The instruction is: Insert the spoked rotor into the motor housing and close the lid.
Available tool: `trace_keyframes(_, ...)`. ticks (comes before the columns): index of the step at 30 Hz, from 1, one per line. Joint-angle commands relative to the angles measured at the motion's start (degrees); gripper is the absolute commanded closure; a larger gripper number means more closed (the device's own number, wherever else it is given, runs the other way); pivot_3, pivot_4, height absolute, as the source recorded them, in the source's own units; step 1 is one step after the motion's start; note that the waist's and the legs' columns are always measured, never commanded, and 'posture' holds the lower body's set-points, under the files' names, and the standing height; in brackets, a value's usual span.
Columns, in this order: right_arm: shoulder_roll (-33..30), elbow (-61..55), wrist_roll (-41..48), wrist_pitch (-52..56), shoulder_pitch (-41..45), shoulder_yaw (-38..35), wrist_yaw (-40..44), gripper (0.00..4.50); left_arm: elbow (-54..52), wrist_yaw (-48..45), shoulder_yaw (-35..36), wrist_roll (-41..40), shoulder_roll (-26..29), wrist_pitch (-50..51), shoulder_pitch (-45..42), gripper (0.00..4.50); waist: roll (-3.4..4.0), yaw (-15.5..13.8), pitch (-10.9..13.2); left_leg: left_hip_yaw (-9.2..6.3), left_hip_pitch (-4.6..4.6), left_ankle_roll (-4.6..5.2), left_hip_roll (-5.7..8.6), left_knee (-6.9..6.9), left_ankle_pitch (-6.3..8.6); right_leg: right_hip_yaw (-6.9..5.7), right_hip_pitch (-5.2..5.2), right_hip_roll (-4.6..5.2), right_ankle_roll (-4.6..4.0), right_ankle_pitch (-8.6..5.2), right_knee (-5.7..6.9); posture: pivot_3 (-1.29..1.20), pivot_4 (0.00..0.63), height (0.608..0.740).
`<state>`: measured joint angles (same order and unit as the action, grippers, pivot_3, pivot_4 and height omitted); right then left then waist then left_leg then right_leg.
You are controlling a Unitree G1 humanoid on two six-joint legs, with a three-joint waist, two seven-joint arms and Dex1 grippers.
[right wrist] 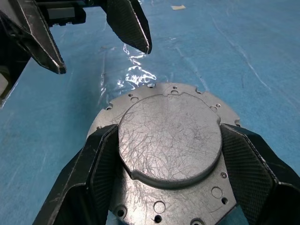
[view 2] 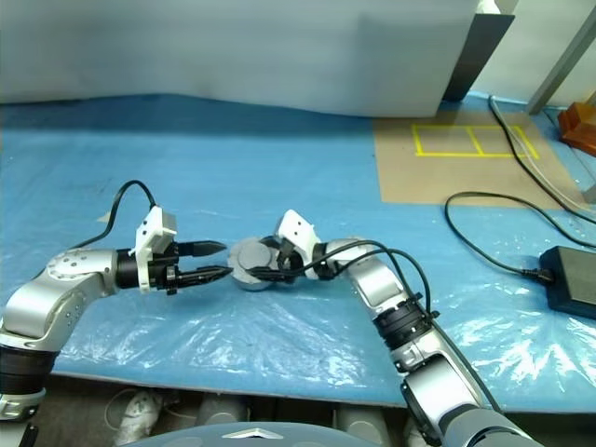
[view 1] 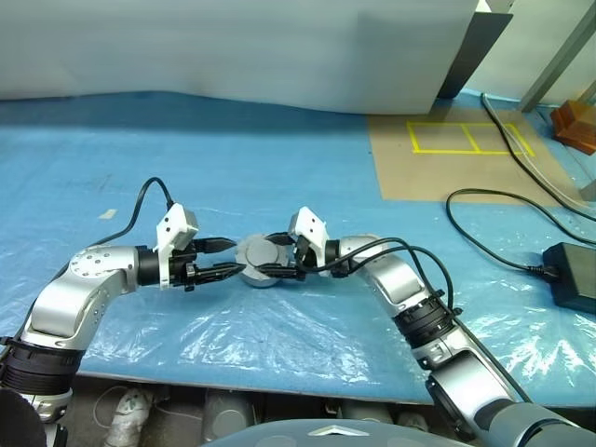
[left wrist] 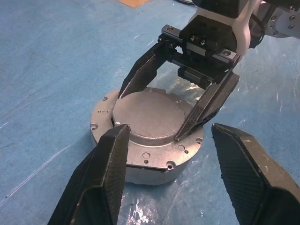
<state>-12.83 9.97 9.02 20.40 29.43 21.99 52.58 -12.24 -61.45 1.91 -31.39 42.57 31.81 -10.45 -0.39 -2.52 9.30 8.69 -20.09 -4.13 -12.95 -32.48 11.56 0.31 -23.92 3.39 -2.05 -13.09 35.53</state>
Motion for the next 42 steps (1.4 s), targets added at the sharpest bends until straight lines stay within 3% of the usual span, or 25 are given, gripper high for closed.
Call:
trace_keyframes(1, 0.5, 3.8, -0.9, 3.2, -1.9, -0.8, -2.6, 1.35, -1.6, 0.1, 0.0, -0.2, -0.2, -0.4, -0.2, 1.54, 0.00, 0.0, 0.0, 0.00, 0.02, 0.00, 0.00, 0.00, 0.00, 0.01, 0.01, 0.00, 0.00, 0.00, 0.01, 0.00, 0.150, 0.740)
trace_keyframes(5, 0.5, 7.6, -6.6, -1.2, -2.8, 1.4, -7.9, 1.35, -1.9, 0.3, -0.4, 0.0, -0.5, -0.6, 0.0, 1.54, 0.01, 0.1, 0.0, 0.00, 0.12, 0.00, 0.01, 0.01, 0.00, 0.02, 0.10, 0.00, 0.00, 0.00, 0.01, 0.00, 0.150, 0.740)
trace_keyframes(15, -1.4, 8.6, -8.4, -2.2, -5.3, 4.0, -7.9, 1.35, -1.9, 0.6, -0.4, -0.1, -0.5, -0.7, 0.2, 1.54, 0.13, 0.0, -0.1, 0.00, 0.95, 0.29, 0.11, 0.25, 0.18, 0.08, 0.87, 0.10, 0.43, -0.27, -0.07, 0.00, 0.150, 0.740)
trace_keyframes(17, -1.3, 9.6, -9.0, -1.2, -5.2, 4.1, -9.1, 1.35, -1.8, 0.6, -0.4, -0.1, -0.6, -0.8, 0.1, 1.54, 0.17, 0.0, -0.2, 0.00, 0.95, 0.29, 0.11, 0.29, 0.18, 0.08, 0.87, 0.09, 0.43, -0.27, -0.07, 0.00, 0.150, 0.740)
trace_keyframes(22, 1.0, 8.4, -2.3, 14.1, -5.1, 0.2, -8.6, 1.35, -1.7, 1.1, -0.8, 0.3, -1.1, -1.1, -0.1, 1.54, 0.39, 0.0, -0.5, -0.01, 0.96, 0.29, 0.14, 0.38, 0.18, 0.14, 0.90, 0.09, 0.44, -0.28, -0.09, 0.00, 0.150, 0.740)
trace_keyframes(30, -1.2, 7.2, -6.0, 13.9, -5.4, 3.4, -10.1, 1.35, -0.6, 1.2, -1.3, 1.2, -1.8, -1.7, -1.1, 1.54, 0.59, 0.0, -1.4, 0.02, 0.98, 0.29, 0.18, 0.82, 0.18, 0.12, 1.01, 0.09, 0.47, -0.29, -0.78, 0.00, 0.150, 0.740)
trace_keyframes(37, 0.8, 7.3, -5.2, 18.2, -3.9, 1.8, -14.2, 1.35, -0.2, 1.2, -1.3, 1.5, -2.1, -2.0, -1.4, 1.54, 0.62, 0.0, -1.6, 0.12, 1.04, 0.29, 0.23, 1.37, 0.18, 0.16, 0.99, 0.07, 0.49, -0.32, -0.88, 0.00, 0.150, 0.740)
trace_keyframes(42, -0.4, 8.4, -10.0, 15.4, -4.2, 5.5, -18.3, 1.35, -0.1, 1.2, -1.4, 1.7, -2.1, -2.1, -1.4, 1.54, 0.62, 0.0, -1.6, 0.07, 1.10, 0.29, 0.27, 1.47, 0.19, 0.15, 0.88, 0.10, 0.52, -0.34, -0.94, 0.00, 0.150, 0.740)
